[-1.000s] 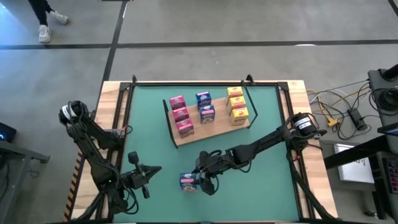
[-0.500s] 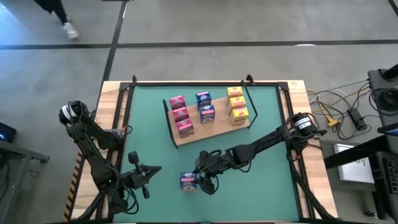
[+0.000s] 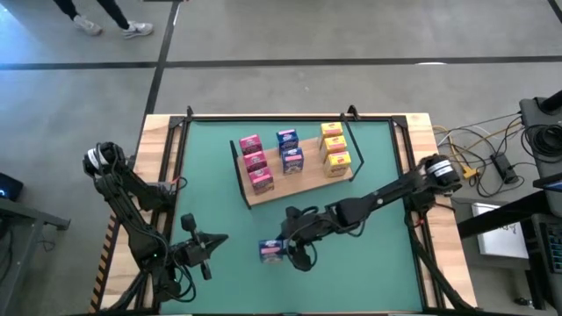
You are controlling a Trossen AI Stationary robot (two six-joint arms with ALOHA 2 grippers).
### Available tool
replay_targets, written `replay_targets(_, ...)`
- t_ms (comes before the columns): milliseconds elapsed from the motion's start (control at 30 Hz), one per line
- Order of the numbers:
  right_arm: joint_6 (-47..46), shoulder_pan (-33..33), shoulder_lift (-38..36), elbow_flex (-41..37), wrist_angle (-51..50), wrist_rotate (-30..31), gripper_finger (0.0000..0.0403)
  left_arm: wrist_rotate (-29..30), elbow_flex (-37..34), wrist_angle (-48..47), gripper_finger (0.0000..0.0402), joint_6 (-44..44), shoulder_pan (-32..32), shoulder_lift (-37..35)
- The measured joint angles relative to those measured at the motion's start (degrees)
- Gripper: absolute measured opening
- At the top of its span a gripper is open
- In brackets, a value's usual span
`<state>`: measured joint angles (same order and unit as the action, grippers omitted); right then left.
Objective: Stack cereal on shelf
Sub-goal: Put the blue cereal box on the shelf aligned with the other blue cereal boxes
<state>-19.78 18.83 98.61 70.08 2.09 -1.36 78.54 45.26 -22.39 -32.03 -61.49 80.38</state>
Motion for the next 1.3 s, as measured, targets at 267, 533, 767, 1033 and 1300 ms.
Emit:
replay_targets(267, 10.4, -0.1, -11.0, 0.0, -15.9, 12.6, 0.0172, 0.6, 0.0, 0.0, 0.0000, 0.0, 0.2, 0.0)
replay_targets(533, 21.2, -2.5, -16.7, 0.0, -27.9, 24.9, 0.0172, 5.8, 0.0, 0.1, 0.0000, 0.0, 0.8, 0.0)
replay_targets(767, 26.5, -8.3, -16.8, -1.4, -28.9, 19.6, 0.0172, 6.6, 0.0, 0.1, 0.0000, 0.3, 1.5, 0.0)
replay_targets(1033, 30.2, -14.4, -16.9, -6.4, -22.9, 11.0, 0.0172, 8.0, 0.0, 0.5, 0.0000, -0.2, 2.1, -0.1)
replay_targets(1300, 31.7, -18.8, -17.5, -8.9, -19.1, 5.2, 0.0172, 8.0, 0.0, 1.3, 0.0000, -0.2, 2.2, -0.1)
